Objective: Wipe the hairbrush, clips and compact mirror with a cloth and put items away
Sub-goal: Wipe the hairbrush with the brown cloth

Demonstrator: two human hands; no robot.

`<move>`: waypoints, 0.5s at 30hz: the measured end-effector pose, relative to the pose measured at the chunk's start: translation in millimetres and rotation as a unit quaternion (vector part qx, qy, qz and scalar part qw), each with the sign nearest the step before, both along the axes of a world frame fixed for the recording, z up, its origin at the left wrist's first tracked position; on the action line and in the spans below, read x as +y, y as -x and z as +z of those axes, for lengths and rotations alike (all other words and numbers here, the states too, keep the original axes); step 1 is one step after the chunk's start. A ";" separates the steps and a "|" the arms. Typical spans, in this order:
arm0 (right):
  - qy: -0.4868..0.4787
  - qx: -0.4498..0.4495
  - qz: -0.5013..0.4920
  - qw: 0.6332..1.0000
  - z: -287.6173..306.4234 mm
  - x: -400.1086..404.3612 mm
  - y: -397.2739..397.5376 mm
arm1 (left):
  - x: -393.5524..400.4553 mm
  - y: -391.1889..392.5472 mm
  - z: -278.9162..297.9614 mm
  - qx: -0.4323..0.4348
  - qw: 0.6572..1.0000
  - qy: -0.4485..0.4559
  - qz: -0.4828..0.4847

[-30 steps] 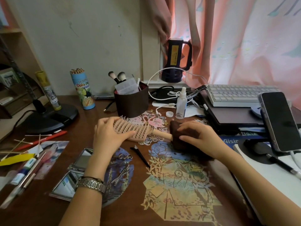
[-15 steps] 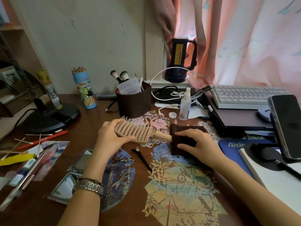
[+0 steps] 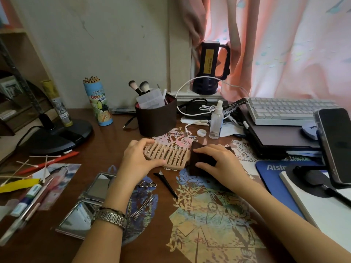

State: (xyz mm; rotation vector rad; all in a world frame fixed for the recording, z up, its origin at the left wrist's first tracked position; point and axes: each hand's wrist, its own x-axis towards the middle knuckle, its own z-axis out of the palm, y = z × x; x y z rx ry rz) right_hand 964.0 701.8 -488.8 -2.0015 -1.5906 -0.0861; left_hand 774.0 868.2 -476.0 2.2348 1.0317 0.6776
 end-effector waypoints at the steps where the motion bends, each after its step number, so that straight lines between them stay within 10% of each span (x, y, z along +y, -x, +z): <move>1: 0.001 -0.002 0.002 1.000 -0.1 -0.6 -0.2 | 0.3 -0.2 -0.5 -0.002 1.000 -0.004 0.001; 15: 0.005 -0.014 -0.004 1.000 -3.6 -25.5 -10.6 | 2.8 1.7 -4.3 -0.023 0.999 -0.044 0.007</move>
